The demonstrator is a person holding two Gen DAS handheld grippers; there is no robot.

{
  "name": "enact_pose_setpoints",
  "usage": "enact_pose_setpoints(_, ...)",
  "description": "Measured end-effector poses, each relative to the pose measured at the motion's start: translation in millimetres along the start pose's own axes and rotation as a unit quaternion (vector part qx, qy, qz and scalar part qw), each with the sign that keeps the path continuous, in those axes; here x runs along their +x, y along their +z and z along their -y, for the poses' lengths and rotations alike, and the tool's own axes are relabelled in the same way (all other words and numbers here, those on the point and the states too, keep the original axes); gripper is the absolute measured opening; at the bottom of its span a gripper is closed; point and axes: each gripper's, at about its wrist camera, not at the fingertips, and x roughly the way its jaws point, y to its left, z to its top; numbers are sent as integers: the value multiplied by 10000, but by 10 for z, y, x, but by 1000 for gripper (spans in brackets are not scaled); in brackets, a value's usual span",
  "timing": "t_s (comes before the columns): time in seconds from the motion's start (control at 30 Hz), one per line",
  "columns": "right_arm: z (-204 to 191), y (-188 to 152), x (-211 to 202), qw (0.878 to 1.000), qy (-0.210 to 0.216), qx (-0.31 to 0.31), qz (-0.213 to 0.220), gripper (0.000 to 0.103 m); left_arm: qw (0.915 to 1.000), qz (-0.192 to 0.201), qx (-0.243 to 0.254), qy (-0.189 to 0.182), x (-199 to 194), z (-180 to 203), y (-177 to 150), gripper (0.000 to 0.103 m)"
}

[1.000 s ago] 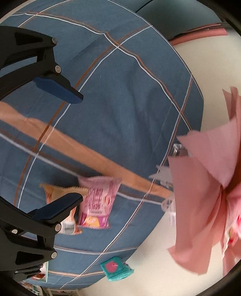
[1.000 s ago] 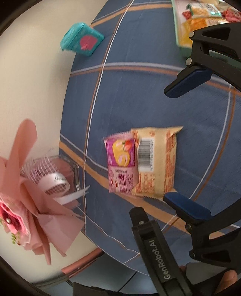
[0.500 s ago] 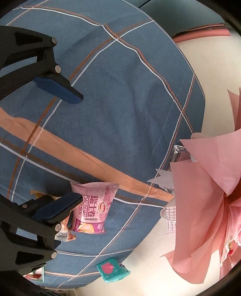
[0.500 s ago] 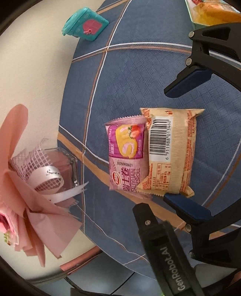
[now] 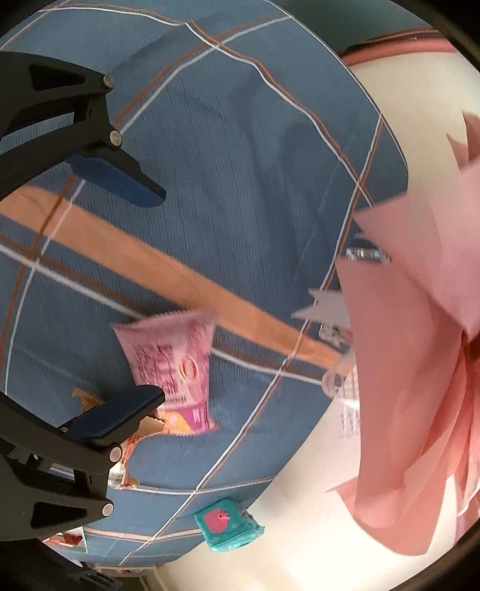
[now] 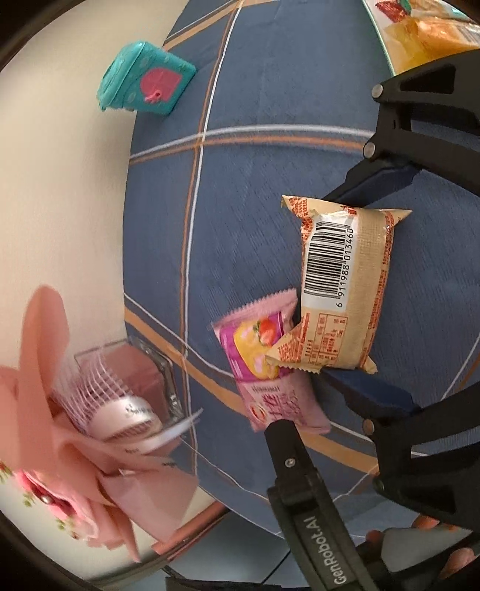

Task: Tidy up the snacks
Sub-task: 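Close left gripper on pink Swiss roll while right gripper closes on bread packet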

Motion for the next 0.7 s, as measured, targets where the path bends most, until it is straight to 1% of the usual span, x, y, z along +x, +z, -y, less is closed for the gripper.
enact_pose_setpoints(0.1,134,26,-28,9998,-47,165,55,81,10000,-49,3,-60,47,108,58,97)
enact_pose_setpoints(0.2,268,52,-45,9993,-141,314,122,81,9997,-108,-77,-202,109,220,126,97)
enact_pose_setpoints(0.37,431,80,-58,9984,-194,492,175,81,9996,-181,-118,-207,249,403,214,97)
enact_pose_setpoints(0.4,452,84,-55,9983,-191,514,176,81,9996,-199,-96,-182,274,443,227,97)
enact_pose_setpoints(0.5,494,91,-49,9981,-162,560,180,81,9996,-239,107,63,374,616,264,97)
enact_pose_setpoints(0.63,526,65,-88,9981,-189,554,189,81,9988,-332,312,186,511,821,274,97)
enact_pose_setpoints(0.7,545,63,-92,9980,-165,576,186,81,9978,-363,430,347,577,898,264,97)
